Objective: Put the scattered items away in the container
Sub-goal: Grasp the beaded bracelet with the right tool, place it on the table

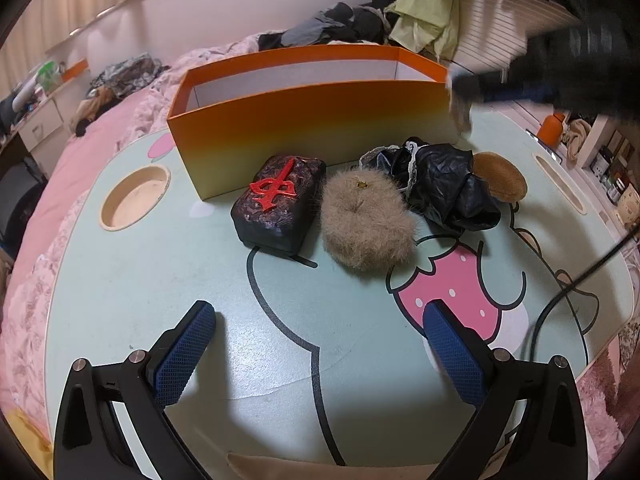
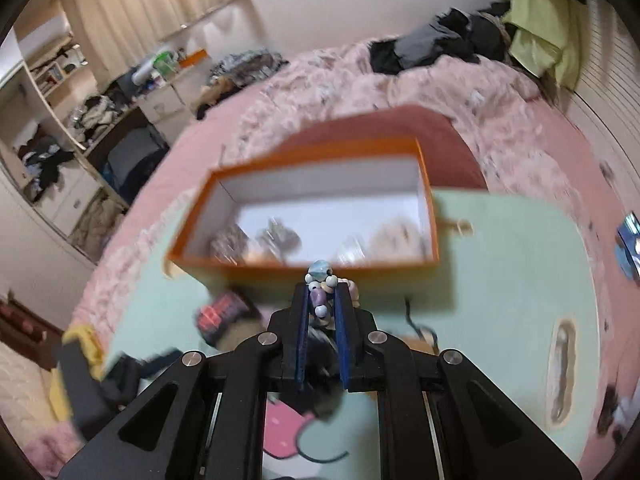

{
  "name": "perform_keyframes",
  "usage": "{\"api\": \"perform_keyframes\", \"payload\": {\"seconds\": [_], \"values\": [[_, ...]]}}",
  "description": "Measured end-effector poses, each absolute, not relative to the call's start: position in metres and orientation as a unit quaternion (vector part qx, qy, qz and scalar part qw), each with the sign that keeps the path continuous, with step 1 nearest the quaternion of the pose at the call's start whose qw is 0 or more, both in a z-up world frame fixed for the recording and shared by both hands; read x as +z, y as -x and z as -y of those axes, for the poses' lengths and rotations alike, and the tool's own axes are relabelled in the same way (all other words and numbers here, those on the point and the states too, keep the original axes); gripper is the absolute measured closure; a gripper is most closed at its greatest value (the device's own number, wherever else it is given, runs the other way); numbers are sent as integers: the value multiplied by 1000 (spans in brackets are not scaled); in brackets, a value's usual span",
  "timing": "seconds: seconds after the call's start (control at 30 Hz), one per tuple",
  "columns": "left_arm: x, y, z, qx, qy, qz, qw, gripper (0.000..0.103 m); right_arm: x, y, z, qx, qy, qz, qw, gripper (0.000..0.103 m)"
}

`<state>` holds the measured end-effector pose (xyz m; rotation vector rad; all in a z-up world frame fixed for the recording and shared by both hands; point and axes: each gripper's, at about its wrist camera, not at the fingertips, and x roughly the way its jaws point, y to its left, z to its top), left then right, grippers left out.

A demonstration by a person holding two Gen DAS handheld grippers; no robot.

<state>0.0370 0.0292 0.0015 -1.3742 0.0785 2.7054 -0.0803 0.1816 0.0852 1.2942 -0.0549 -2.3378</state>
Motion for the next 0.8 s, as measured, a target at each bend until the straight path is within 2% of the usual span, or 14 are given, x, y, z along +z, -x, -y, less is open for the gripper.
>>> {"api": "perform_keyframes", "payload": {"seconds": [0.23, 0.3, 0.4, 0.47, 0.53, 0.63, 0.8], "values": [[1, -37, -30, 890, 452, -26, 53, 0, 49, 86, -175, -844, -490, 27, 216, 86], [1, -37, -30, 890, 453, -26, 53, 0, 52, 81, -179, -854, -472, 36, 218, 81], [1, -37, -30, 890, 453, -26, 53, 0, 65, 62, -192, -879, -426, 70, 203, 62], [1, -37, -30, 890, 453, -26, 54, 0, 74, 45, -198, -894, -392, 86, 199, 35], [1, -37, -30, 889, 454, -26, 54, 0, 81, 26, -203, -908, -359, 87, 197, 27], [1, -37, -29, 887, 458, -26, 55, 0, 79, 7, -202, -912, -357, 60, 190, 27], [3, -33, -28, 882, 464, -31, 67, 0, 50, -1, -200, -889, -414, 47, 189, 27]]}}
